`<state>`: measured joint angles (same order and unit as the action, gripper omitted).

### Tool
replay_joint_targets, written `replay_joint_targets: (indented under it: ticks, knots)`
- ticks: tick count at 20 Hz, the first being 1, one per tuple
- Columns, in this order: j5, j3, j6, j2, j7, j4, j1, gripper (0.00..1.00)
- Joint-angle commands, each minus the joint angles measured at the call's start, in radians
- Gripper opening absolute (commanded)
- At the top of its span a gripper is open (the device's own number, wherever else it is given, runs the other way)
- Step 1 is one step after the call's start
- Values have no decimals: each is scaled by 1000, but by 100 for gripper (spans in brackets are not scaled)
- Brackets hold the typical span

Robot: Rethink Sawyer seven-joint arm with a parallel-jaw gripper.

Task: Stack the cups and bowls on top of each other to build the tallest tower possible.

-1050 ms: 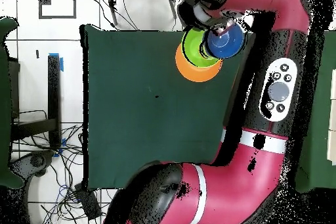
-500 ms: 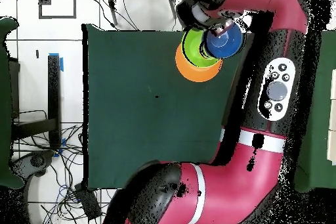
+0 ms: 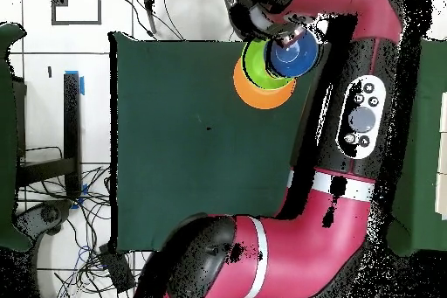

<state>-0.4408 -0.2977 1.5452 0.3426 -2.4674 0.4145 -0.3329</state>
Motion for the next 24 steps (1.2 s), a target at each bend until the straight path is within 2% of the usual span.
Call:
replay_joint_targets:
  ticks: [1,9,10,24]
  knots:
    - [15,8,-66,4,6,145,40,0]
    - [25,27,-77,-1,31,139,44,0]
    - [31,34,-79,-2,34,137,46,100]
    - [26,60,-88,-6,40,134,56,100]
